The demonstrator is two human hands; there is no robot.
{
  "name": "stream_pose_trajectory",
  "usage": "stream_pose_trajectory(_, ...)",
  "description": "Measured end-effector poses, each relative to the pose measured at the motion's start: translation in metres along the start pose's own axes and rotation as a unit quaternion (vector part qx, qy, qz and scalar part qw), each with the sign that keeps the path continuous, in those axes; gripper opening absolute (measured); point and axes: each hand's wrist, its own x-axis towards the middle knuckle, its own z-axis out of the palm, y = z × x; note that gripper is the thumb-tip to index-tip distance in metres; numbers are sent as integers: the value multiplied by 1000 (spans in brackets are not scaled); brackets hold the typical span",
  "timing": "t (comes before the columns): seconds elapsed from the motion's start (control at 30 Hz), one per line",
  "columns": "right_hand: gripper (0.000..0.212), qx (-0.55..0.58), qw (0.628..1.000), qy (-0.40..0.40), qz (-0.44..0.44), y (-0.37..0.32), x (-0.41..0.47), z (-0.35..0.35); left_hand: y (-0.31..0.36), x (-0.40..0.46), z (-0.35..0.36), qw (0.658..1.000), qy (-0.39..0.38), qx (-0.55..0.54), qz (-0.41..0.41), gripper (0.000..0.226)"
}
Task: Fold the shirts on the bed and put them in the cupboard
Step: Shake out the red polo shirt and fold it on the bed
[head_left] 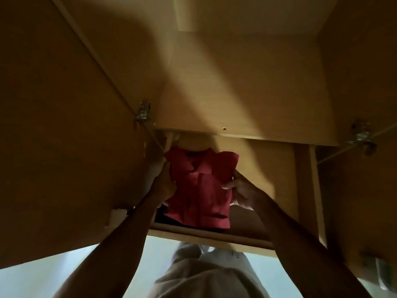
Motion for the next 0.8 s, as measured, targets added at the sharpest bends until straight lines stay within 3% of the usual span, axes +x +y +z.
stream_pose_trajectory(0.1,69,-29,999,9,29,17,18,-2,-18,7,10,998,-31,36,-37,90)
stream_pose_trajectory(0.2,74,-33,998,40,31,32,27,-10,-15,-4,26,997,-11,62,-37,104)
stream_pose_trajectory(0.33,80,-92,991,95,-27,42,26,-9,-9,-21,41,985,-4,151,-84,95)
stream_pose_trajectory(0.57,75,-261,944,199,-29,55,30,-12,-12,-12,43,919,-117,369,-71,79)
stream_pose_trajectory(0.63,80,-349,902,246,-65,49,23,-8,-7,-7,43,911,-117,390,-70,72)
stream_pose_trajectory(0.73,92,-532,765,321,-173,44,16,-5,0,4,46,924,-88,372,-32,78)
stream_pose_trajectory(0.8,88,-613,698,281,-242,37,16,0,-1,13,51,929,-56,361,55,85)
